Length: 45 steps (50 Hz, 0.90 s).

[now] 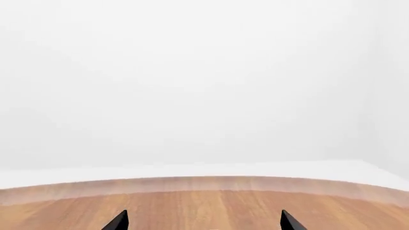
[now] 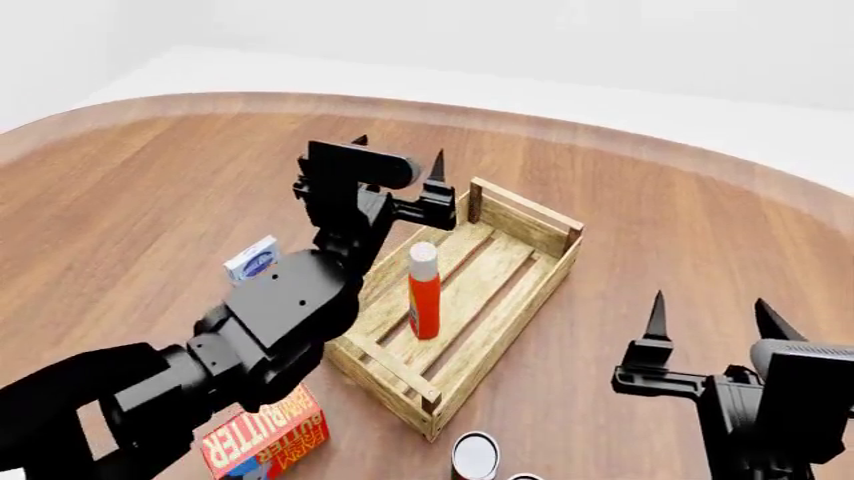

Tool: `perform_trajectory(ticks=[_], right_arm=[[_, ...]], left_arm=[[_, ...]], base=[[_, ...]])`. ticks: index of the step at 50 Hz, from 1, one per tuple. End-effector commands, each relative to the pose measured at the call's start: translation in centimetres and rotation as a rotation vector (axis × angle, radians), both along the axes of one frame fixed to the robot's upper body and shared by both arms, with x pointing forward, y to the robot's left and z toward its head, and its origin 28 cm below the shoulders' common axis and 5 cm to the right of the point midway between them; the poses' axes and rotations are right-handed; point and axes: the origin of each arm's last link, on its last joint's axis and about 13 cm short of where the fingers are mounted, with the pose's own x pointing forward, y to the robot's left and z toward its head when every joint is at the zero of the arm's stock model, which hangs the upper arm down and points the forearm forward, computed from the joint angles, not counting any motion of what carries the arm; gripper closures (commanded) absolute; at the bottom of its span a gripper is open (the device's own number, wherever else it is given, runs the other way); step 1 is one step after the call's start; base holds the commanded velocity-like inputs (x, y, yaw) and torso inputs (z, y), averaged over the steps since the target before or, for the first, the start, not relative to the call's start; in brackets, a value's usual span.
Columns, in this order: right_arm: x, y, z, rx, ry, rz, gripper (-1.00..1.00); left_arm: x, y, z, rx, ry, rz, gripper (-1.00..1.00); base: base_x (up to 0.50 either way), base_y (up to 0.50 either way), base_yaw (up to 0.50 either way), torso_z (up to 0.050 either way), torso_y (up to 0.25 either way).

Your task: Pick up the ketchup, and put it in the wooden tray.

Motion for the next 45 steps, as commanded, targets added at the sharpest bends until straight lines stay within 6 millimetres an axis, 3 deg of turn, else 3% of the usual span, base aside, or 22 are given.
perform_trajectory(ticks=[1, 4, 8, 22, 36, 45], right_arm=[[5.8, 0.4, 1.0, -0.005, -0.005, 0.005, -1.0], [7.8, 0.6, 0.9, -0.006, -0.009, 0.007, -1.0], [7.9, 0.7, 1.0, -0.016, -0.02, 0.01, -1.0], [3.8, 1.5, 1.5, -0.07, -0.047, 0.031, -1.0], [-0.7, 3.2, 2.6, -0.106, -0.073, 0.074, -1.0], [-2.6, 3.8, 3.0, -0.126, -0.088, 0.073, -1.0]], left_arm=[[-4.4, 3.4, 1.7, -0.06, -0.044, 0.052, -1.0], [-5.7, 4.6, 1.4, -0.073, -0.028, 0.083, -1.0], [-7.4, 5.8, 0.9, -0.083, -0.007, 0.112, -1.0], [-12.0, 8.8, -0.9, -0.088, 0.043, 0.21, -1.0], [-15.3, 11.2, -1.0, -0.102, 0.044, 0.309, -1.0], [-17.3, 12.2, -1.0, -0.106, 0.039, 0.346, -1.0]], base=[[0.0, 0.0, 0.0, 0.0, 0.0], [0.0, 0.0, 0.0, 0.0, 0.0], [0.0, 0.0, 0.0, 0.0, 0.0], [0.0, 0.0, 0.0, 0.0, 0.0], [0.0, 0.0, 0.0, 0.0, 0.0], [0.0, 0.0, 0.0, 0.0, 0.0]])
